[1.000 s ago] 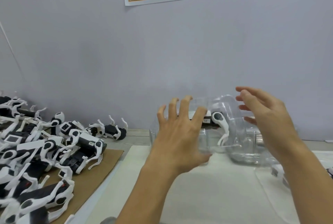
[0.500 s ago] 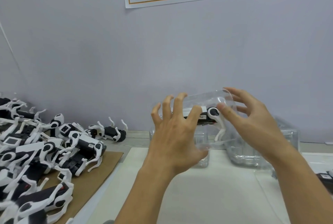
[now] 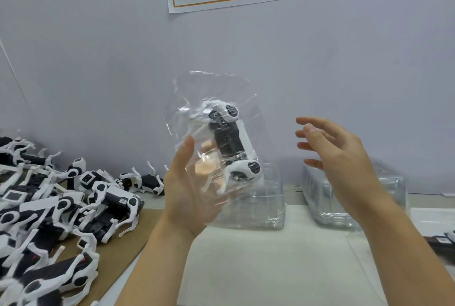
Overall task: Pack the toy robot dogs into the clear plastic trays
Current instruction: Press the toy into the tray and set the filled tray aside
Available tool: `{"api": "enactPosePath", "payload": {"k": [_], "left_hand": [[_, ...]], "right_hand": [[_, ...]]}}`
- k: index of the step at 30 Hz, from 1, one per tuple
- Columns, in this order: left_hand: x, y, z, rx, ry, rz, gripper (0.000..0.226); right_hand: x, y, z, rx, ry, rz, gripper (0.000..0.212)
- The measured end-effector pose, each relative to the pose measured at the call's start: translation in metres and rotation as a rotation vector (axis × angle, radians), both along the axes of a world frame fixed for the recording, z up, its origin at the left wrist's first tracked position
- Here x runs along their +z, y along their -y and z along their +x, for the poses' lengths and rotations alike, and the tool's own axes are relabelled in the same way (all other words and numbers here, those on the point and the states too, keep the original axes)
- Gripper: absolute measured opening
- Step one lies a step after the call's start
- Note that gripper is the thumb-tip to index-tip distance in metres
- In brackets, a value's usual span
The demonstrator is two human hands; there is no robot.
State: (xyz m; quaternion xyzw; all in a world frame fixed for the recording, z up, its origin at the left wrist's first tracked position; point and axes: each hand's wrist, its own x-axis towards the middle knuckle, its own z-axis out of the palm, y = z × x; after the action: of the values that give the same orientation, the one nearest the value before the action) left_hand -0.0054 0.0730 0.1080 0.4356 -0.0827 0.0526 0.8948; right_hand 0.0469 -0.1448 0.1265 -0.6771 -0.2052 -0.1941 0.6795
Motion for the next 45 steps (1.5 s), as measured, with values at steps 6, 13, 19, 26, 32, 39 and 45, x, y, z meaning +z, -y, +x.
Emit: {"api": "enactPosePath", "payload": {"k": [6,13,19,26,32,39,45], "left_hand": [[-0.004,-0.001,0.000,-0.166,0.154,0.092,0.065],[-0.007,-0.020,0.000,-0.110,0.074,0.663,0.048],[-0.009,-0.005,0.005,-0.170,-0.102,1.545,0.060],[-0.039,0.038,0.016,-0.151,-0.019,1.817,0.089],[-0.033,0.000,0.033,0.525,-0.201,1.555,0.026],[-0.040,-0.007,0.025,-0.005,-0.589,0.915,0.034],[-0.047,-0.014,0.028,0.005,-0.456,0.923,0.030]], "right_hand": [[0.001,-0.004,-0.002,-0.012,-0.005,-0.014,0.018],[0.006,0.011,-0.002,-0.096,-0.030,0.032,0.021],[0.001,0.011,0.001,-0.117,-0.056,-0.021,0.017],[-0.007,0.004,0.003,-0.060,-0.093,-0.190,0.016],[-0.012,-0.008,0.003,-0.023,-0.153,-0.386,0.014],[-0.025,-0.068,-0.015,0.156,-0.183,-0.595,0.013],[-0.044,-0.083,-0.019,0.285,-0.347,-0.781,0.027]]}}
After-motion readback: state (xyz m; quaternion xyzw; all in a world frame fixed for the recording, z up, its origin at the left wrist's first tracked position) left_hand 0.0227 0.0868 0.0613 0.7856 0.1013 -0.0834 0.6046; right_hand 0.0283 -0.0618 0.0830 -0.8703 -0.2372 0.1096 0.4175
